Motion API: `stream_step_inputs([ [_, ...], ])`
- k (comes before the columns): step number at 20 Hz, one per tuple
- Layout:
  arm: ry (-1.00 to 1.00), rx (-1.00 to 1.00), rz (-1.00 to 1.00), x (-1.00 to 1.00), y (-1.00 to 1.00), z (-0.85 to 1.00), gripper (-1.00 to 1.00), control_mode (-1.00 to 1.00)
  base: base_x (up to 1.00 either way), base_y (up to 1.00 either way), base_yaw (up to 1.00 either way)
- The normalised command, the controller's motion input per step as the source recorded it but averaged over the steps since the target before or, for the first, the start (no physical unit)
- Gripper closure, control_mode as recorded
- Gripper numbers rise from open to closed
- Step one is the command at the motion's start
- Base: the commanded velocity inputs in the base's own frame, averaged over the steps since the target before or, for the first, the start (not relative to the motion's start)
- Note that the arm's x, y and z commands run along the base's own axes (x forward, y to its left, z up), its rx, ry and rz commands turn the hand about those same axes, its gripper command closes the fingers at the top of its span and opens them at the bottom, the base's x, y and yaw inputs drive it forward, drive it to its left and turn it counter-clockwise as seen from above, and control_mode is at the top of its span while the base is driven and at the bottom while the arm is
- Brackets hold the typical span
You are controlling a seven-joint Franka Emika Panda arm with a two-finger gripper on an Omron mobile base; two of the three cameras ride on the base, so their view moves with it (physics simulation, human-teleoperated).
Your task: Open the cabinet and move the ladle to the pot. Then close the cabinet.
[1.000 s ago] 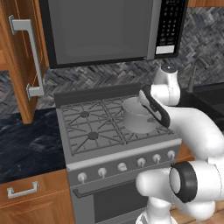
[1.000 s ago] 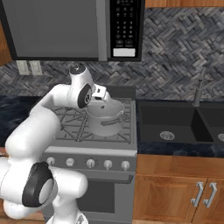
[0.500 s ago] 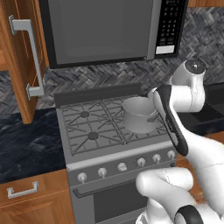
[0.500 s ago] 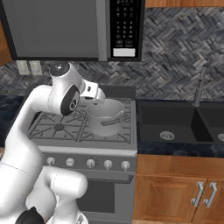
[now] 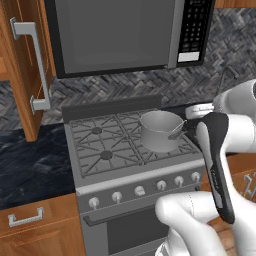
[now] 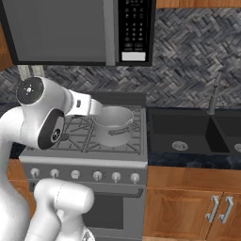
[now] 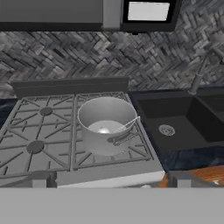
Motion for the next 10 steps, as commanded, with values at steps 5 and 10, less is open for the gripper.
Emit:
stream_step_inputs([
  [5,-0.22,0.0,0.0,-0.71,0.0,0.33,-1.0,-1.0,0.0,0.0,0.0],
  [10,-0.17,0.0,0.0,-0.48,0.05,0.28,-1.0,-1.0,0.0,0.0,0.0],
])
